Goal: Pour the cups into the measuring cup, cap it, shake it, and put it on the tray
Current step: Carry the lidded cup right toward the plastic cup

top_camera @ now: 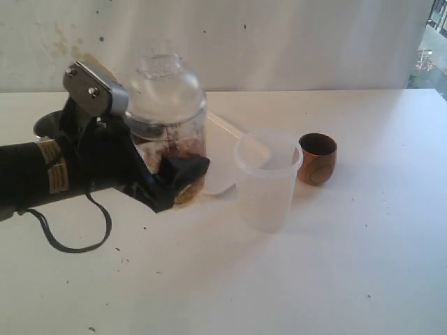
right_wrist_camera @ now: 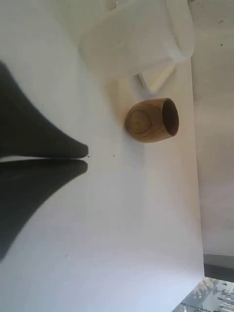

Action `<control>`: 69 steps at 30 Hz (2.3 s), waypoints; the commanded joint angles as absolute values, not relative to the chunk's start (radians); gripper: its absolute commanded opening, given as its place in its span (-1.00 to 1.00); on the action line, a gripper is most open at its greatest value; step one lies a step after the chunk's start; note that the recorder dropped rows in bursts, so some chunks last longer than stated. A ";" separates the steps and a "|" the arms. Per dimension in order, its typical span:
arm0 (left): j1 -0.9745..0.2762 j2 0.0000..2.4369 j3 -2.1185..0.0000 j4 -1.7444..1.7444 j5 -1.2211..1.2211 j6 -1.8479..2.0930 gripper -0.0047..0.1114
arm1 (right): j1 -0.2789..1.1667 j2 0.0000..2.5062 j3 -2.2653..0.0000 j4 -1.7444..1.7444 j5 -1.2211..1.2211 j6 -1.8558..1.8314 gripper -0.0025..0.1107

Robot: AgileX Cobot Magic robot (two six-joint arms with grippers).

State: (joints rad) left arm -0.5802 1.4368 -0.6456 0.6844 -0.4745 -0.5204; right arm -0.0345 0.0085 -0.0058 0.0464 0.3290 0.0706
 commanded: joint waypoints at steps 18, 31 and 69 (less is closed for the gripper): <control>-0.666 1.348 -0.646 0.798 -0.429 -0.561 -0.92 | -0.031 0.003 0.000 0.049 0.321 0.076 -0.96; -0.602 1.362 -0.636 0.458 -0.537 -0.442 -0.92 | -0.031 0.003 0.000 0.049 0.321 0.076 -0.96; -0.542 1.365 -0.655 0.574 -0.501 -0.531 -0.92 | -0.031 0.003 0.000 0.049 0.321 0.076 -0.96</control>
